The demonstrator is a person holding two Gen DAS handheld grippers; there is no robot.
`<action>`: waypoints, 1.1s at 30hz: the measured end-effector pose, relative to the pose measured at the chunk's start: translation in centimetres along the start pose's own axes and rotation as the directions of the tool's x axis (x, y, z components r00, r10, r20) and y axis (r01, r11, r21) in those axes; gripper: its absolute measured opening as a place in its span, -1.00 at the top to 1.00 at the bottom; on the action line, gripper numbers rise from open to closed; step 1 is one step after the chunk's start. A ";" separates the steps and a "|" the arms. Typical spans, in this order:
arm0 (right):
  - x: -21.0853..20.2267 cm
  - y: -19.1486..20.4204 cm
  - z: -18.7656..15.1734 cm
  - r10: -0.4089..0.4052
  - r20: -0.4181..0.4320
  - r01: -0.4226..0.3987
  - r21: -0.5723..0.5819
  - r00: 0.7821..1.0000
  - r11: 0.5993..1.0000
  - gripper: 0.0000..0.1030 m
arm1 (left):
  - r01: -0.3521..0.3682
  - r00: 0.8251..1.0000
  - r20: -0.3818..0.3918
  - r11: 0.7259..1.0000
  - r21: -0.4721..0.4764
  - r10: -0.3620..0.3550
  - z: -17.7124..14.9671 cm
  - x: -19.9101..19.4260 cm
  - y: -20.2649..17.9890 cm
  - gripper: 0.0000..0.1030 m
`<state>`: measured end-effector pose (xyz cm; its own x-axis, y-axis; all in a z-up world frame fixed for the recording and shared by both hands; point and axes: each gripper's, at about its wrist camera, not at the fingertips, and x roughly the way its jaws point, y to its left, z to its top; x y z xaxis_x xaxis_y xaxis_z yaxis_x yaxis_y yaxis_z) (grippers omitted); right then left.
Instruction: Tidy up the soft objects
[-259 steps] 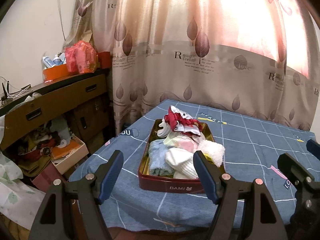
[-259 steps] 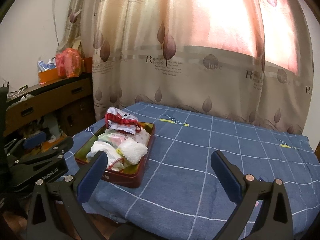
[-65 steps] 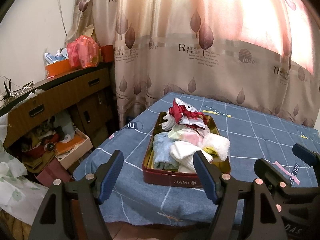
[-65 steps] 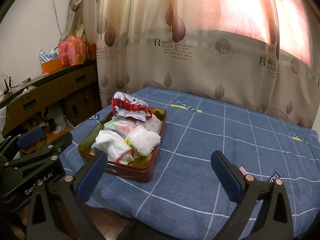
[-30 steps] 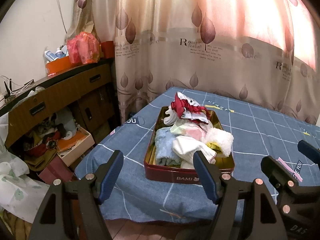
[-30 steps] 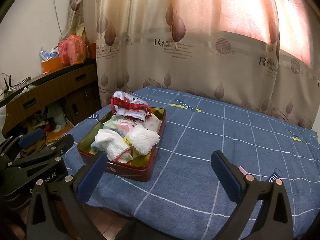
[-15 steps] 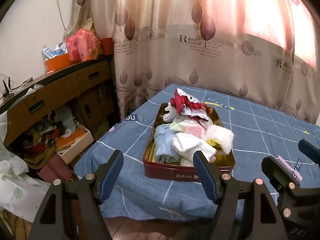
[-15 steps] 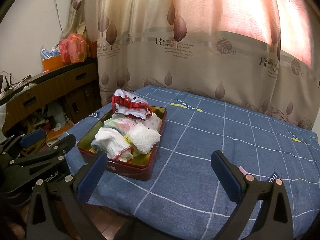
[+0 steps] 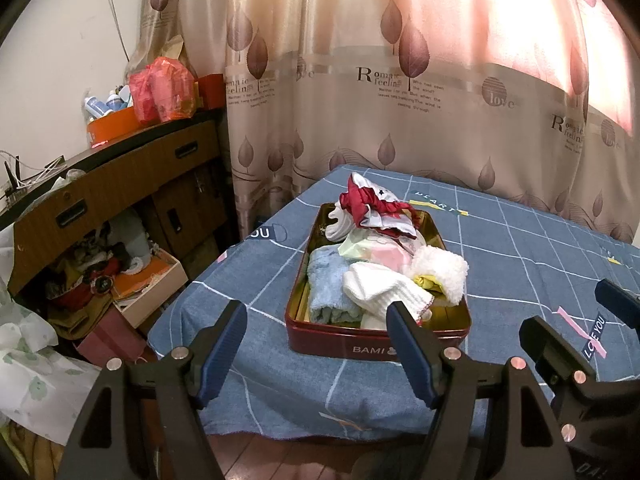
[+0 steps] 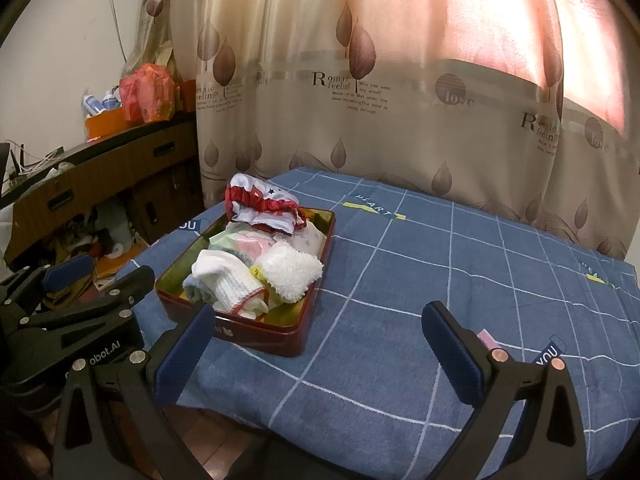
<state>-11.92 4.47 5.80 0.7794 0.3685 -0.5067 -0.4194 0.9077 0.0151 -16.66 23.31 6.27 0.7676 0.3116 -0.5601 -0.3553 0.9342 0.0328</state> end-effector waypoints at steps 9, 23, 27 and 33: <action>0.0 0.0 0.1 0.000 -0.002 0.000 0.001 1.000 1.000 -0.99 | 0.005 1.000 -0.002 1.000 -0.001 -0.005 0.0 0.0 0.1 -0.44; 0.0 0.0 0.1 0.002 -0.001 -0.002 -0.004 1.000 1.000 -0.99 | 0.006 1.000 -0.004 1.000 0.001 -0.006 -0.1 0.0 0.1 -0.44; 0.2 0.1 0.4 0.004 -0.003 -0.004 -0.003 1.000 1.000 -0.99 | 0.006 1.000 -0.008 1.000 0.002 -0.006 -0.1 0.1 0.2 -0.44; 0.1 0.0 0.1 0.002 -0.003 -0.002 -0.006 1.000 1.000 -0.99 | 0.009 1.000 -0.011 1.000 -0.001 -0.009 -0.2 0.1 0.4 -0.44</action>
<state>-11.84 4.50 5.83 0.7771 0.3698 -0.5092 -0.4240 0.9056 0.0106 -16.84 23.63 6.07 0.7647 0.3016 -0.5695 -0.3490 0.9367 0.0276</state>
